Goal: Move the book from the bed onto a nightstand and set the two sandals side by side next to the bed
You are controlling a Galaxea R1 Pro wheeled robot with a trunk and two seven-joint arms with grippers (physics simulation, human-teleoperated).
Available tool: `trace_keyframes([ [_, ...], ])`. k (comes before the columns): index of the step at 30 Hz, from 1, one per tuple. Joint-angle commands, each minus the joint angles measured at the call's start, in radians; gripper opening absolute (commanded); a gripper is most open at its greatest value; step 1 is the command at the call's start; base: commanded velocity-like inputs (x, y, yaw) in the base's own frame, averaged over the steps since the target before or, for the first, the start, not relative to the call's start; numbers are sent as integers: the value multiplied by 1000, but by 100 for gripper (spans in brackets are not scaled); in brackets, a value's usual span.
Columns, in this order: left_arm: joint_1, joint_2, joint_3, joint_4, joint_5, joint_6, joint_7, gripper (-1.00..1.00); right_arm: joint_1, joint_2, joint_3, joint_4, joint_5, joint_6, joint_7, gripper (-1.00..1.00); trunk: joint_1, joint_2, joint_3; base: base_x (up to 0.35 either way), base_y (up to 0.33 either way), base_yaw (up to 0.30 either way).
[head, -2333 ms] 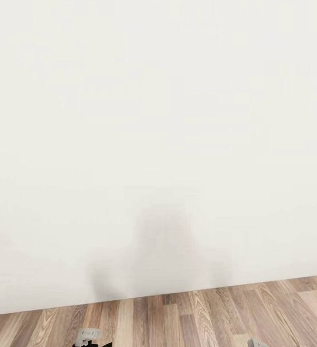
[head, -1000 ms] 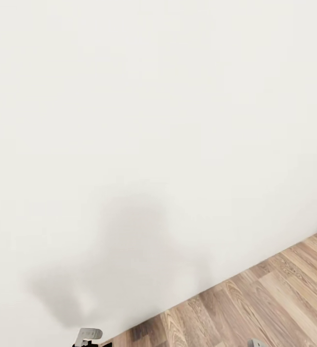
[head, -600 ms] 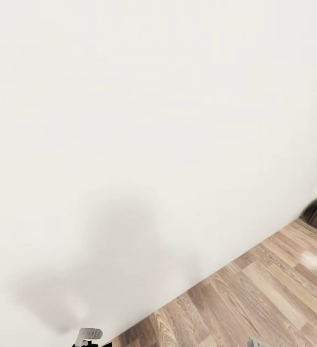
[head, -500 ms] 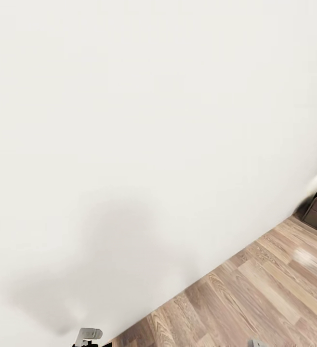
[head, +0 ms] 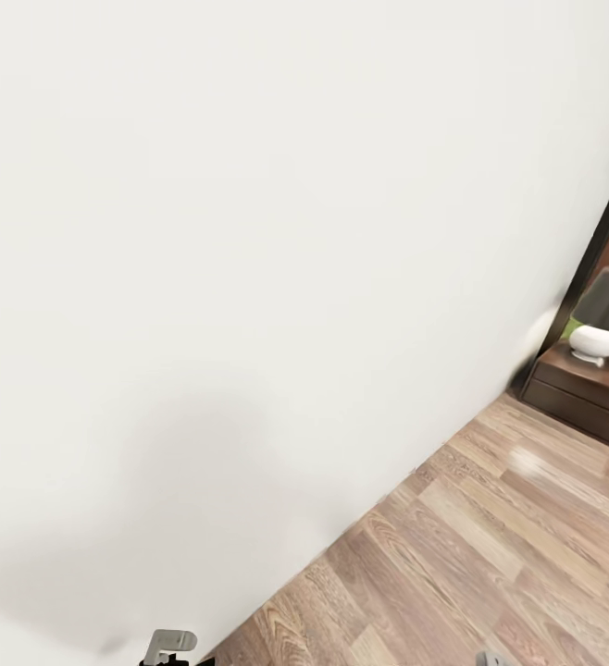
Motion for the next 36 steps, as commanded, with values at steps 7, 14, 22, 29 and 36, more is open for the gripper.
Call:
trace_keyframes([
  [7,0,0,6,1,2,0,-6,100,-1,0,-8,0,10,2,4,100,0,0,-1,0,0,-300],
  [14,0,0,6,1,2,0,-6,100,-1,0,-9,-1,10,2,4,100,0,0,-1,28,0,-300],
  [22,0,0,6,1,2,0,-6,100,-1,0,-9,-1,10,2,4,100,0,0,-1,270,0,-300],
  [29,0,0,6,1,2,0,-6,100,-1,0,-9,0,10,2,4,100,0,0,-1,115,0,-300],
  [36,0,0,6,1,2,0,-6,100,-1,0,-9,0,10,2,4,100,0,0,-1,6,0,-300],
])
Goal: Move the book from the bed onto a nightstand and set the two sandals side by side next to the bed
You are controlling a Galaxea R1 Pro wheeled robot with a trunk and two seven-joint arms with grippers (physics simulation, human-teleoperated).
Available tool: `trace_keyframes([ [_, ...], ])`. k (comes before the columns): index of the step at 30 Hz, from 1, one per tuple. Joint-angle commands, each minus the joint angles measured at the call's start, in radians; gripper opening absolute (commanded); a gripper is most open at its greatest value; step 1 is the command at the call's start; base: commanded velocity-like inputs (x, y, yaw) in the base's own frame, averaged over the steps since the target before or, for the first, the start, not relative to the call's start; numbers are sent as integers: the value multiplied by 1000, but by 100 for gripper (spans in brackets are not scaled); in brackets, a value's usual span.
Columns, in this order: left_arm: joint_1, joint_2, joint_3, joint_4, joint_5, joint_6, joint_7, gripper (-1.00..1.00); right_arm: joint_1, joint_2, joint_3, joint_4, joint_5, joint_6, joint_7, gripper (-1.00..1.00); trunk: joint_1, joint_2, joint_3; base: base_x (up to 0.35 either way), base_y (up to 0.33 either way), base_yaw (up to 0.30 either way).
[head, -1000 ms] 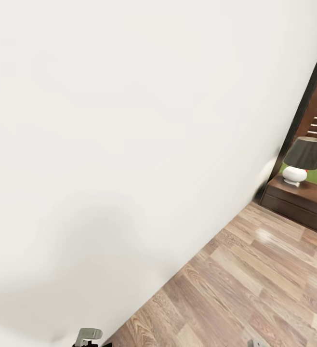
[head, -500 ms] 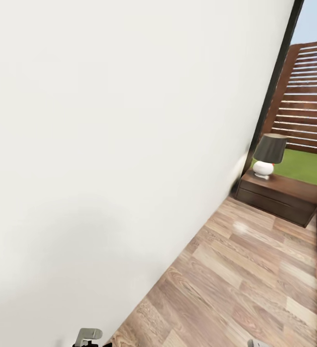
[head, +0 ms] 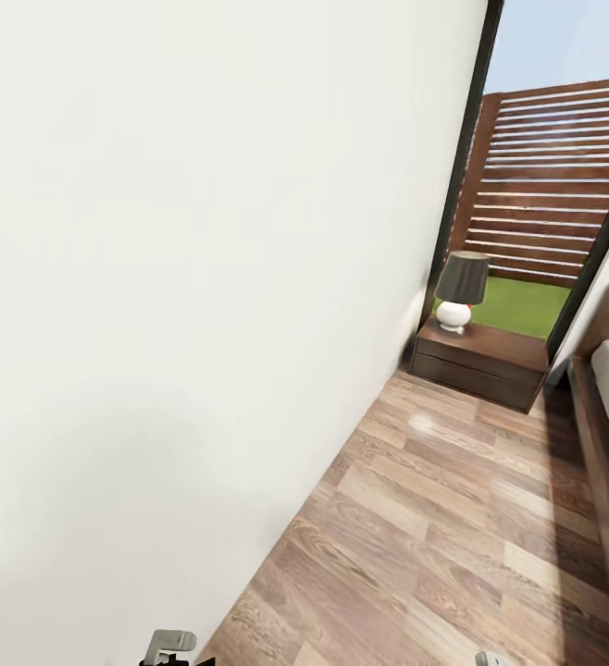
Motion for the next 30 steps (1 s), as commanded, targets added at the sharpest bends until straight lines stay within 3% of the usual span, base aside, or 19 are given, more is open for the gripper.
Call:
trace_keyframes([
  [1,0,0,6,1,2,0,-6,100,-1,0,-9,-1,10,2,4,100,0,0,-1,1,0,-300],
  [30,0,0,6,1,2,0,-6,100,-1,0,-9,-1,10,2,4,100,0,0,-1,0,0,-300],
])
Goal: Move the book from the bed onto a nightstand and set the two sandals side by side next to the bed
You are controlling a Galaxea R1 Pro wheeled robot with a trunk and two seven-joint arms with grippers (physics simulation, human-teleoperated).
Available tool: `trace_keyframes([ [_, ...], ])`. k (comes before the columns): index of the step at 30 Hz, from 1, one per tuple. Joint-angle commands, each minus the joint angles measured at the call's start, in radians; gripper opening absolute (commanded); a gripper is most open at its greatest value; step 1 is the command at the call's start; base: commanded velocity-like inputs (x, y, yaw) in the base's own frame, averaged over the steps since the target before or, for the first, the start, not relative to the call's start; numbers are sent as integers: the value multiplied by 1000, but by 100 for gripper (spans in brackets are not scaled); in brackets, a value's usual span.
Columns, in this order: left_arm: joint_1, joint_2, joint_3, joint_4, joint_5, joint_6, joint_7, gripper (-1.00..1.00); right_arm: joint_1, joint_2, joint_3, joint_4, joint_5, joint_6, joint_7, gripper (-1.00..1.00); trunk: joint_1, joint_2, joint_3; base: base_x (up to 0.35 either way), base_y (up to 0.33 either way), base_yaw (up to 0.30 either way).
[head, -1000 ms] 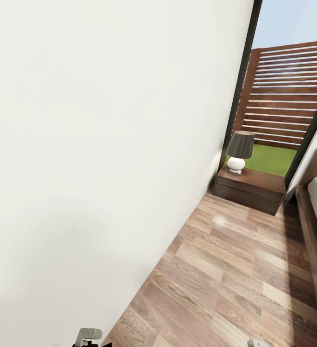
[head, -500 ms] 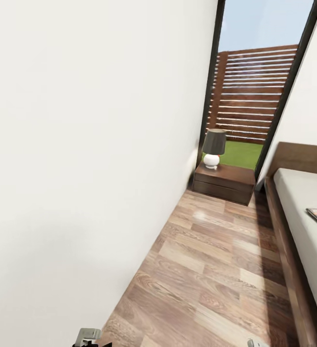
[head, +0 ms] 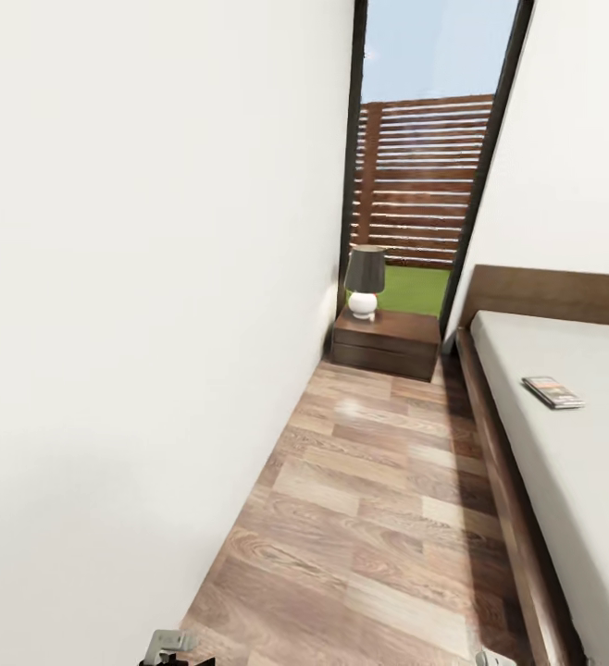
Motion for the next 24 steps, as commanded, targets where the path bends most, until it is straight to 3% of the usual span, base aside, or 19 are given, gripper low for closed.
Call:
trace_keyframes([
  [1,0,0,6,1,2,0,-5,100,-1,0,-9,-1,10,2,4,100,0,0,-1,0,0,-300],
  [14,0,0,6,1,2,0,-6,100,-1,0,-9,-1,10,2,4,100,0,0,-1,5,0,-300],
  [24,0,0,6,1,2,0,-6,100,-1,0,-8,-1,10,2,4,100,0,0,-1,124,0,-300],
])
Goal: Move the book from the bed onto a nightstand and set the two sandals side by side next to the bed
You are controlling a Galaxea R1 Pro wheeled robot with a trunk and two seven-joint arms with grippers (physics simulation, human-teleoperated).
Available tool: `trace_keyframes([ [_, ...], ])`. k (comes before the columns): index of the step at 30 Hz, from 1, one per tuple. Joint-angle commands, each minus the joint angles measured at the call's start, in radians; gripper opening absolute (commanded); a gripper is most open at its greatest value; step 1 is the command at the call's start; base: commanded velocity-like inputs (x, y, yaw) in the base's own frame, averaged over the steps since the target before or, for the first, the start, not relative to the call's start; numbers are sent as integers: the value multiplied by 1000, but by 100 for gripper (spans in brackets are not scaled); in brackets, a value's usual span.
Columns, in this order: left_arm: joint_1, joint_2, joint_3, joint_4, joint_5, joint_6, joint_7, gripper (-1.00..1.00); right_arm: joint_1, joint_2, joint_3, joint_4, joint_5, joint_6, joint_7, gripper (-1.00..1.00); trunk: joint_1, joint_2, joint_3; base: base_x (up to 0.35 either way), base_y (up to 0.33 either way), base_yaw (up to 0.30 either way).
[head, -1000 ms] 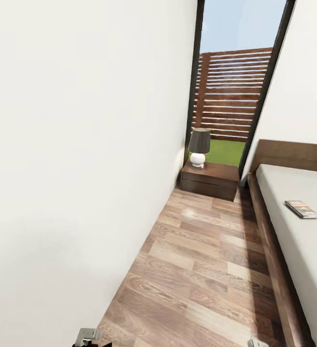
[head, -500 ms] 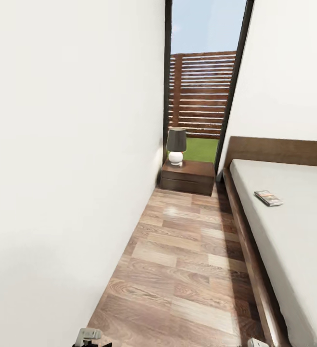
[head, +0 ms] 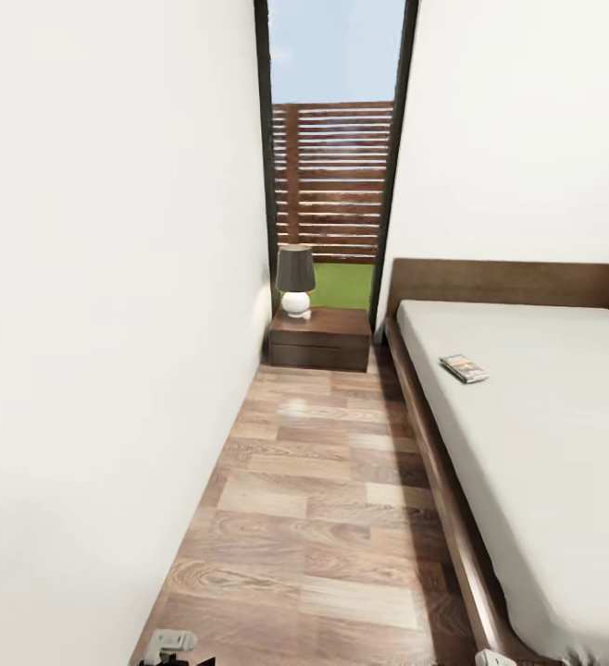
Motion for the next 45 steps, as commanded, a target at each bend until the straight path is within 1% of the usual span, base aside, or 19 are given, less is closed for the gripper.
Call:
trace_keyframes([
  [1,0,0,6,1,2,0,-6,100,-1,0,-9,-1,10,2,4,100,0,0,-1,13,0,-300],
  [9,0,0,6,1,2,0,-6,100,-1,0,-9,-1,10,2,4,100,0,0,-1,3,0,-297],
  [13,0,0,6,1,2,0,-6,100,-1,0,-9,-1,10,2,4,100,0,0,-1,84,0,-155],
  [23,0,0,6,1,2,0,-6,100,-1,0,-9,-1,10,2,4,100,0,0,-1,290,0,-17],
  [32,0,0,6,1,2,0,-6,100,-1,0,-9,-1,10,2,4,100,0,0,-1,200,2,0],
  [45,0,0,6,1,2,0,-6,100,-1,0,-9,-1,10,2,4,100,0,0,-1,296,66,0],
])
